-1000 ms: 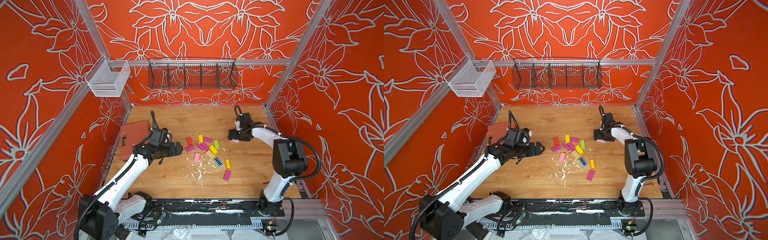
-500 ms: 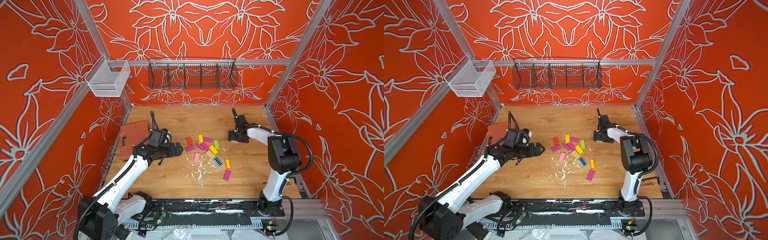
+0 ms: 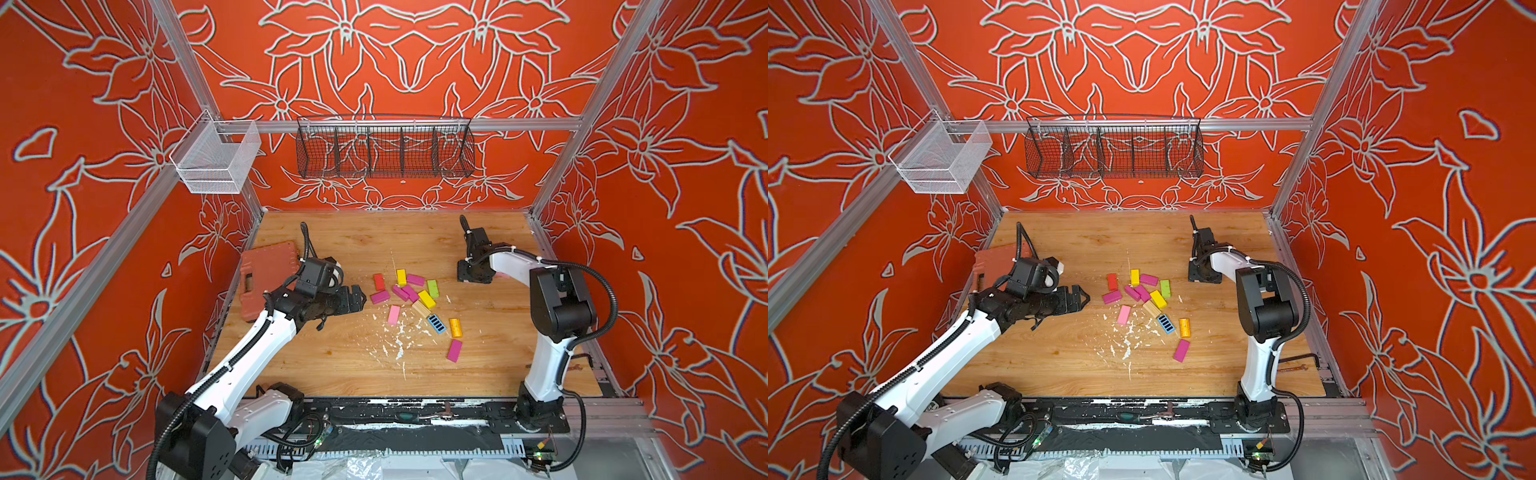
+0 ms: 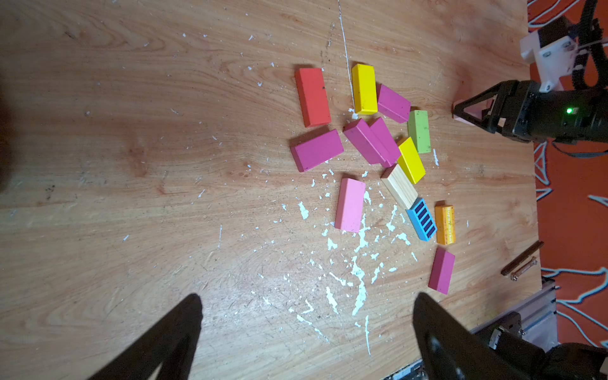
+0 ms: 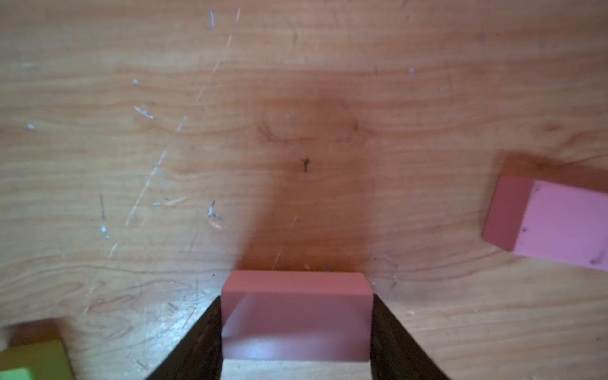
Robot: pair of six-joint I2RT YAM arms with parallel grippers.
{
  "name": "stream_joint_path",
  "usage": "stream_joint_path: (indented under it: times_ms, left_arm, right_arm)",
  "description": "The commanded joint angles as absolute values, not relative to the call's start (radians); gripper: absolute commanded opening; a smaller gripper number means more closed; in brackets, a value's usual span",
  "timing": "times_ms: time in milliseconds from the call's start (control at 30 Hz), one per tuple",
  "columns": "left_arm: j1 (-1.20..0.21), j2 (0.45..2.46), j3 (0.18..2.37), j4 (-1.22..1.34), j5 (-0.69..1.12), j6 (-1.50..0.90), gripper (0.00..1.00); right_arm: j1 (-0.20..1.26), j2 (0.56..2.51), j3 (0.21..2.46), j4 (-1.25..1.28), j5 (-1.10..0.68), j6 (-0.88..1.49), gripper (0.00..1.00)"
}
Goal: Assemble the number 7 with building blocks
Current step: Pick up the building block from the center of the board, then place the building block at the center of the board.
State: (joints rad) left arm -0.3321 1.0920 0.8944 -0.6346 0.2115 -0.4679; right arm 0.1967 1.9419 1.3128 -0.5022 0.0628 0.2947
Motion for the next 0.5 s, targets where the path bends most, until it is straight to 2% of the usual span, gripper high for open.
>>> stream_joint_path:
  times_ms: [0,467]
  left_arm:
    - [-0.332,1.070,0.886,-0.630,0.211,-0.459,0.97]
    - [-0.332,1.033,0.877,-0.646,0.181,-0.467,0.97]
  right_arm:
    - [0.197,1.962,1.374,-0.571,0.099,0.255,0.62]
    - [0.083,2.064,1.542,-0.637,0.010,0.100,0.62]
